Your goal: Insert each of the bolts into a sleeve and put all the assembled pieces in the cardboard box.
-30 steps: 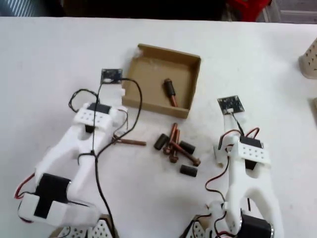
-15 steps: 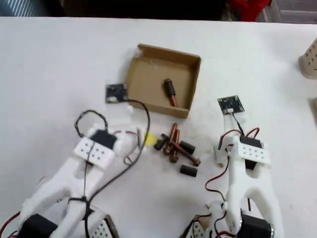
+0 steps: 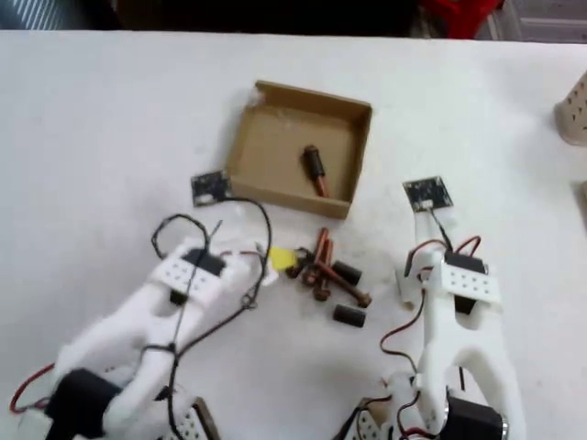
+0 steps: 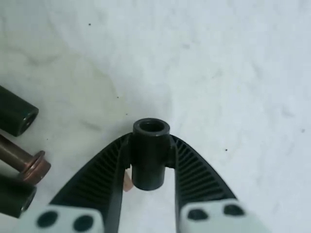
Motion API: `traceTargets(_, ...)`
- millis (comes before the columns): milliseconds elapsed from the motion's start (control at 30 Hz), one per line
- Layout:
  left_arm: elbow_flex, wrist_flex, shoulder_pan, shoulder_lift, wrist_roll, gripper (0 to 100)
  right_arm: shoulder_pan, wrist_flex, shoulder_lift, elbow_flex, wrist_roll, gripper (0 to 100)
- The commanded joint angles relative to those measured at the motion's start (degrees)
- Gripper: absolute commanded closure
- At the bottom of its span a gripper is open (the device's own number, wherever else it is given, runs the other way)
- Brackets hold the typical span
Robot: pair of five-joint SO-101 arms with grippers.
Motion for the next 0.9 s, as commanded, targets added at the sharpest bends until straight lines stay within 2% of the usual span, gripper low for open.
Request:
traceTargets(0, -4.5, -3.7, -2.9, 5.5, 4.2, 60, -0.3, -0.7, -1.5, -0.2, 0.6, 98.2)
traceTargets(300, -5.1, -4.1, -6.6, 5.4, 4.5, 61, -0.4, -0.5, -1.5, -0.2, 2.9, 98.2)
traceTargets(367, -5.2, -4.1, -6.6, 5.4, 4.5, 66, -0.4, -0.5, -1.5, -0.2, 3.3, 98.2)
traceTargets(533, -6.1, -4.2, -6.8, 5.5, 4.4, 86, -0.4, -0.5, -1.5, -0.2, 3.3, 98.2)
traceTargets(767, -5.6, -5.9, -6.9, 5.5, 4.3, 80, -0.4, -0.5, -1.5, -0.2, 3.5, 98.2)
traceTargets(867, -5.6, -5.9, -6.9, 5.5, 4.0, 81, -0.4, -0.5, -1.5, -0.1, 3.5, 98.2)
